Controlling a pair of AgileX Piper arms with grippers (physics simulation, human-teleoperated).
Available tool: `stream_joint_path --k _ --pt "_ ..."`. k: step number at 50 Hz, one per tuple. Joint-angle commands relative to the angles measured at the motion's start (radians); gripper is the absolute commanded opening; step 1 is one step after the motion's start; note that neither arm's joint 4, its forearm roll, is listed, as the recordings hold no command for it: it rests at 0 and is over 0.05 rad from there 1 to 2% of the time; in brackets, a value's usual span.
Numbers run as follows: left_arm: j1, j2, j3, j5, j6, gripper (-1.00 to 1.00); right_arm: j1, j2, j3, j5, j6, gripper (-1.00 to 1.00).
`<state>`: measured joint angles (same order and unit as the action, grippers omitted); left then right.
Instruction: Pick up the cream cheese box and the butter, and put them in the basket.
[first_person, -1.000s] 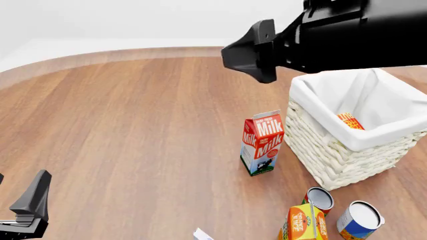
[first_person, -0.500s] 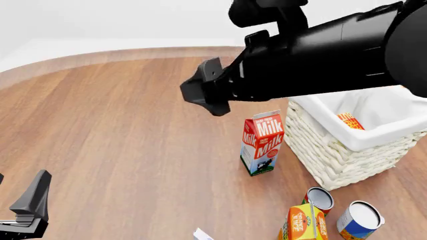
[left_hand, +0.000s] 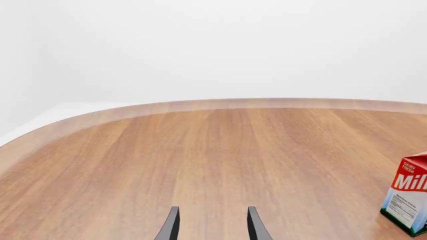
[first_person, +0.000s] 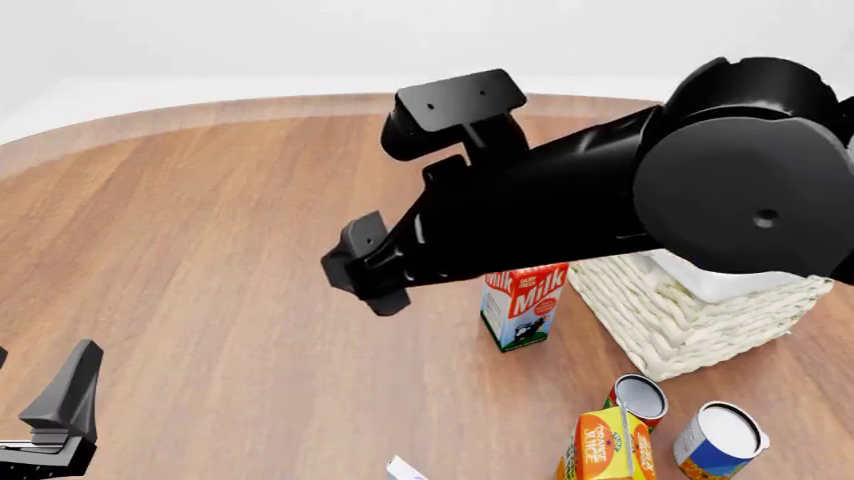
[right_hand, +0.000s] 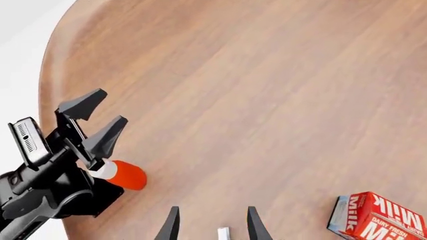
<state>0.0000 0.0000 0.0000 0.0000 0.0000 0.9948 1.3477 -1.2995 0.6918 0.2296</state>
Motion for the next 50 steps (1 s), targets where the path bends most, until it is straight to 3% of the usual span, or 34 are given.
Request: stream_joint_path --k 1,16,31,50 --pt "0.0 0.0 0.0 0.0 0.0 1.0 0.014 0.021 0.002 0.025 -0.002 1.0" --pt "0.0 0.0 0.0 0.0 0.0 1.0 0.032 0.082 -0.06 0.134 -0.043 1.0" --pt "0.0 0.0 0.0 0.0 0.0 1.0 0.031 0.081 0.007 0.151 -0.031 1.0" --pt "0.0 0.0 0.0 0.0 0.0 1.0 0.019 0.067 0.092 0.106 -0.001 1.0"
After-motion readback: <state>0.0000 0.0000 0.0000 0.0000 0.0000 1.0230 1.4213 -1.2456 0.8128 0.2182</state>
